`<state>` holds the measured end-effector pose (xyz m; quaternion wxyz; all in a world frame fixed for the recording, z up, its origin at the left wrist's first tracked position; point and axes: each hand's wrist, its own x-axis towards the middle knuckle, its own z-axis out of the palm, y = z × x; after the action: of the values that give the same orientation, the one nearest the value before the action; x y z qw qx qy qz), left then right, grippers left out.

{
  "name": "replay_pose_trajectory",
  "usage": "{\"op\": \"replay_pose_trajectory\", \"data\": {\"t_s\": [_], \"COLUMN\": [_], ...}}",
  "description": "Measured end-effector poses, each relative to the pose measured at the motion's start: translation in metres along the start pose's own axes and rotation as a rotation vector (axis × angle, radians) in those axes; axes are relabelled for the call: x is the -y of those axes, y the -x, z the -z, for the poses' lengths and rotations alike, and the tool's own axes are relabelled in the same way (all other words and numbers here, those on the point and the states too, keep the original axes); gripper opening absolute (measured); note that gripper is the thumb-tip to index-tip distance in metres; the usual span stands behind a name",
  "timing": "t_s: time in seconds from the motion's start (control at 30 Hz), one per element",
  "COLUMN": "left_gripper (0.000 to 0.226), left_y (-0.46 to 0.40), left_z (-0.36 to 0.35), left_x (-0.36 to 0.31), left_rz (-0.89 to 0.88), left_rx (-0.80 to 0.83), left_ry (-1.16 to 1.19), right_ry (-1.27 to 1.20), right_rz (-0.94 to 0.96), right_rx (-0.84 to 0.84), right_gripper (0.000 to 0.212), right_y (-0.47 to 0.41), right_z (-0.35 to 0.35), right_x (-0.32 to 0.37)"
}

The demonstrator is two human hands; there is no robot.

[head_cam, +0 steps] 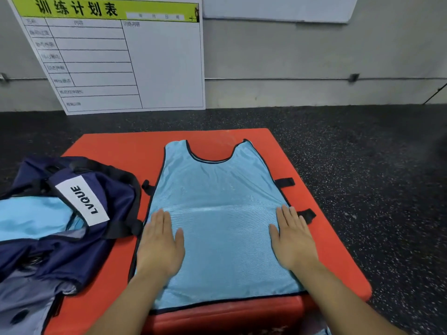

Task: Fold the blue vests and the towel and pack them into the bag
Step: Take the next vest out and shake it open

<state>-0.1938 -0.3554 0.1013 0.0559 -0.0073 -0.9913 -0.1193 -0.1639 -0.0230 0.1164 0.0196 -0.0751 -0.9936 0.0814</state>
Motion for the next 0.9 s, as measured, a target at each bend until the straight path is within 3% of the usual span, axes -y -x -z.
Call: {"op": "replay_pose_trajectory", "data": {"t_s": [0.1, 0.2, 0.3, 0.4, 0.5, 0.67, 0.73, 0.8, 0.9], "left_gripper": [0.069, 0.068, 0.071, 0.079, 0.07, 0.07, 0.068, 0.065, 0.073], "left_y": [-0.007, -0.022, -0.026, -0.035, -0.048, -0.057, -0.063, -0.064, -0.066], "left_z": [0.005, -0.001, -0.013, -0.015, -0.012, -0.004, -0.003, -0.007, -0.022], "left_x": [-0.027, -0.067, -0.077, -0.056, -0.028, -0.003, -0.021, -0.051, -0.08], "left_rz": [-0.048, -0.261, -0.406, -0.266, -0.122, 0.014, -0.021, -0.17, -0.299], "left_rx": [0.017, 0.029, 0.11, 0.07, 0.032, 0.053, 0.037, 0.017, 0.042], "left_ry": [0.012, 0.013, -0.001, 0.022, -0.013, -0.005, 0.045, 0.018, 0.005], "right_ry": [-0.004, -0.054, -0.105, -0.053, -0.044, 0.005, 0.014, -0.038, -0.07], "right_rz": [0.16, 0.345, 0.401, 0.315, 0.168, 0.009, 0.036, 0.175, 0.3], "right_rx": [-0.04, -0.003, 0.085, 0.059, 0.049, 0.049, -0.014, -0.055, -0.009], "right_gripper": [0.073, 0.079, 0.087, 0.079, 0.062, 0.062, 0.061, 0.06, 0.069], "right_y": [-0.011, -0.03, -0.039, -0.048, -0.055, -0.057, -0.065, -0.075, -0.089], "right_z": [0.005, -0.006, -0.019, -0.023, -0.018, -0.004, 0.001, -0.001, -0.019], "right_x": [0.032, 0.088, 0.114, 0.1, 0.062, 0.011, 0.027, 0.064, 0.109]}}
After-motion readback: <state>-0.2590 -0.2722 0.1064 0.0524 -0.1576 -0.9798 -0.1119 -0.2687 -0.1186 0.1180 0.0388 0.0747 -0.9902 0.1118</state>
